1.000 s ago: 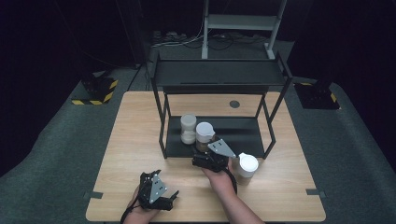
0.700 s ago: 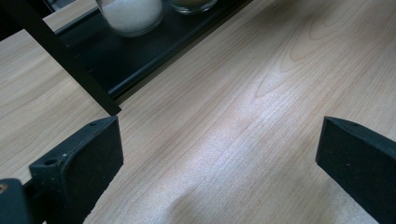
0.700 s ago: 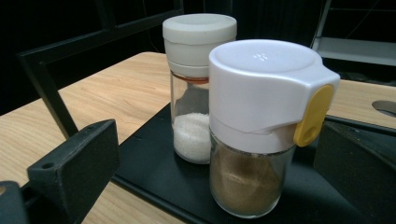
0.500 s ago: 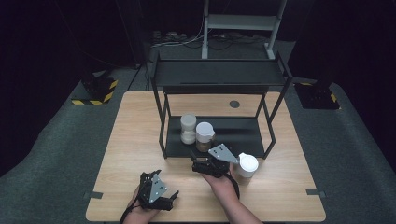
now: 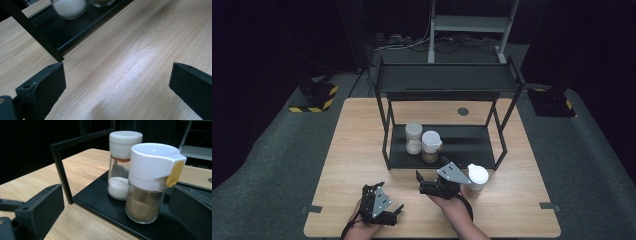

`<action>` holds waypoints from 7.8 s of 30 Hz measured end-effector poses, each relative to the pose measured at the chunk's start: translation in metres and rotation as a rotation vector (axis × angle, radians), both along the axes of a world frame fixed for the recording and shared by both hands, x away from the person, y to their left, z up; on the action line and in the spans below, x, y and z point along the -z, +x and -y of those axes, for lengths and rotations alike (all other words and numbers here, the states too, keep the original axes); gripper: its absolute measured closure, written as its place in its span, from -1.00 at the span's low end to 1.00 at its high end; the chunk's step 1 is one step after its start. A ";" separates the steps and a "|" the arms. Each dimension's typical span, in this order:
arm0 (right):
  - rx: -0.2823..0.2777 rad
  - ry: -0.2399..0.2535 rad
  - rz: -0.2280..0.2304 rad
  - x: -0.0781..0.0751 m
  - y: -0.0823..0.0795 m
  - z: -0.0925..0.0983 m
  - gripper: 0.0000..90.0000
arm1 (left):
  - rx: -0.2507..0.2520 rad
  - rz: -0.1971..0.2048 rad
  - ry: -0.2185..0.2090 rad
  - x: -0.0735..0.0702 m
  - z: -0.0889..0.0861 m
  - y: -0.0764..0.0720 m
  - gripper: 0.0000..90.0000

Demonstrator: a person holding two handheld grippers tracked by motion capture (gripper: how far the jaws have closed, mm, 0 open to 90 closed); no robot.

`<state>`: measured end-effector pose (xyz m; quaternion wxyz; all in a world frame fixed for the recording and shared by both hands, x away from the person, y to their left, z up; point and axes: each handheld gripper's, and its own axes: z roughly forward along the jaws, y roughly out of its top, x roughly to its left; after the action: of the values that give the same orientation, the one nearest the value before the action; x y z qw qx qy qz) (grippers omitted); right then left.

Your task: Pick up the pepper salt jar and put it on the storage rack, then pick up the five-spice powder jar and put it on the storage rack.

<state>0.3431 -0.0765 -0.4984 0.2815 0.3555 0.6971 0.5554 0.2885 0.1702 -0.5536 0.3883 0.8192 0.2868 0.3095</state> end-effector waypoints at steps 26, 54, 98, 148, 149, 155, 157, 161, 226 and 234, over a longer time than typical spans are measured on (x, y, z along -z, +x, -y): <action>-0.093 -0.101 0.023 0.022 -0.044 0.026 -1.00 | -0.004 -0.005 -0.005 0.000 0.000 0.001 -0.98; -0.121 -0.304 0.012 0.054 -0.060 0.031 -1.00 | 0.001 -0.014 -0.035 -0.001 -0.004 0.001 -0.98; -0.158 -0.263 0.080 0.040 -0.068 0.035 -1.00 | -0.004 -0.003 -0.006 0.000 -0.001 0.000 -0.98; -0.158 -0.148 0.125 -0.016 -0.076 0.063 -1.00 | 0.008 -0.005 -0.007 0.000 -0.001 0.000 -0.98; -0.156 -0.147 0.126 -0.016 -0.076 0.063 -1.00 | 0.008 -0.004 -0.007 0.000 -0.001 0.000 -0.98; -0.149 -0.139 0.127 -0.019 -0.075 0.068 -1.00 | 0.007 -0.007 -0.009 0.000 -0.001 0.001 -0.98; -0.145 -0.137 0.126 -0.019 -0.074 0.069 -1.00 | 0.009 -0.006 -0.008 0.000 -0.001 0.000 -0.98; -0.136 -0.132 0.125 -0.021 -0.073 0.073 -1.00 | 0.008 -0.006 -0.010 0.000 -0.001 0.001 -0.98; 0.043 -0.099 0.091 -0.019 -0.047 0.136 -1.00 | 0.010 -0.007 -0.014 0.000 -0.002 0.000 -0.98; 0.059 -0.090 0.075 -0.015 -0.044 0.141 -1.00 | 0.010 -0.008 -0.015 0.000 -0.002 0.000 -0.98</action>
<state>0.2993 -0.2174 -0.4834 0.3393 0.3419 0.6996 0.5278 0.2890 0.1719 -0.5531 0.3946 0.8190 0.2866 0.3022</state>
